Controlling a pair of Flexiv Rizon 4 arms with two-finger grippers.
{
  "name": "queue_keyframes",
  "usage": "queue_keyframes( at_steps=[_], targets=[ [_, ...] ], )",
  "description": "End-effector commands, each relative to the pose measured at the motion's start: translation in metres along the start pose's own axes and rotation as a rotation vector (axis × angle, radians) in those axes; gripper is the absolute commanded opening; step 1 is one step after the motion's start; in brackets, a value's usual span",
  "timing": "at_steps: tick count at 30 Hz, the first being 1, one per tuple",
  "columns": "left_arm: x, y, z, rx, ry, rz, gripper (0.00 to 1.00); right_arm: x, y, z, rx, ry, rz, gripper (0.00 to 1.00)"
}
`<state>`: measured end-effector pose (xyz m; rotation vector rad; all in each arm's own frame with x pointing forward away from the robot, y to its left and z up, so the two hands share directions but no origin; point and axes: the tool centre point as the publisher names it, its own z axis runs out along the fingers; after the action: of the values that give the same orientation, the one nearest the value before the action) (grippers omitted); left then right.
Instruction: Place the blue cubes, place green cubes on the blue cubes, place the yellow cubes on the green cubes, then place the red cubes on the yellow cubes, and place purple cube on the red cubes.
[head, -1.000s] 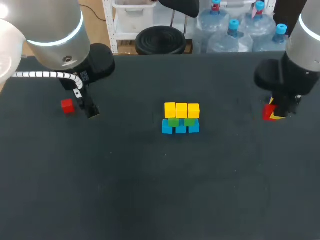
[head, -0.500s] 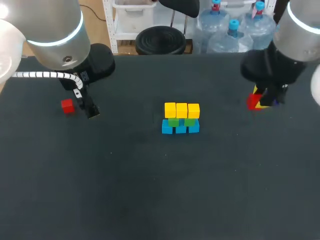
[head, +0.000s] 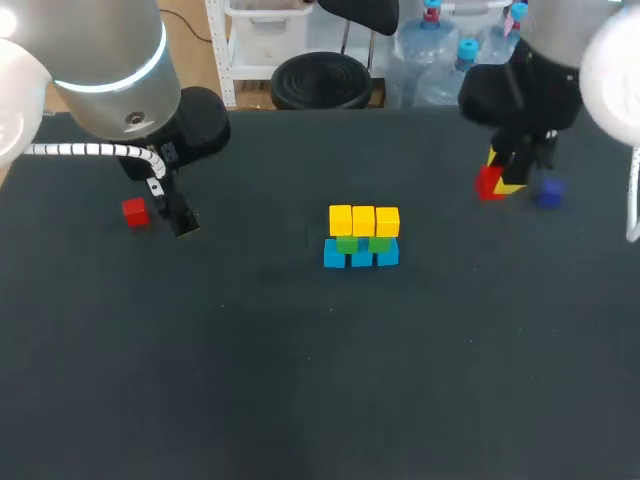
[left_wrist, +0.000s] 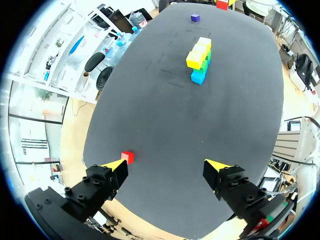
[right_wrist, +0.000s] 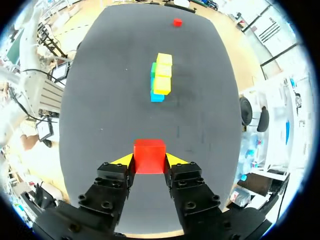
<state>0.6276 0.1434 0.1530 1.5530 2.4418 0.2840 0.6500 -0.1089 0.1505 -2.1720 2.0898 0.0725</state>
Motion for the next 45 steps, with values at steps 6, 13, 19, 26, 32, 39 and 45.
queue_keyframes(
  at_steps=[6, 13, 19, 26, 32, 39, 45],
  targets=[
    [0.001, 0.001, 0.0, 0.002, -0.002, 0.002, 1.0, -0.024, -0.012, -0.001, -0.125, 0.027, -0.055, 0.0],
    [0.001, 0.001, 0.0, 0.002, -0.002, 0.002, 1.0, -0.038, -0.027, -0.001, -0.142, 0.055, -0.086, 0.0],
    [0.001, 0.001, 0.0, 0.002, -0.002, 0.002, 1.0, -0.049, -0.029, 0.007, -0.18, 0.053, -0.064, 0.0],
    [0.001, 0.001, 0.0, 0.002, -0.002, 0.002, 1.0, -0.06, -0.026, 0.018, -0.209, 0.032, 0.019, 0.0],
    [0.001, 0.001, 0.0, 0.002, -0.002, 0.002, 1.0, -0.068, -0.03, 0.022, -0.205, 0.05, 0.029, 0.0],
    [0.001, 0.001, 0.0, 0.002, -0.002, 0.002, 1.0, -0.081, -0.041, 0.029, -0.2, 0.073, -0.014, 0.0],
    [0.001, 0.001, 0.0, 0.002, -0.002, 0.002, 1.0, -0.089, -0.044, 0.037, -0.213, 0.081, -0.017, 0.0]
  ],
)
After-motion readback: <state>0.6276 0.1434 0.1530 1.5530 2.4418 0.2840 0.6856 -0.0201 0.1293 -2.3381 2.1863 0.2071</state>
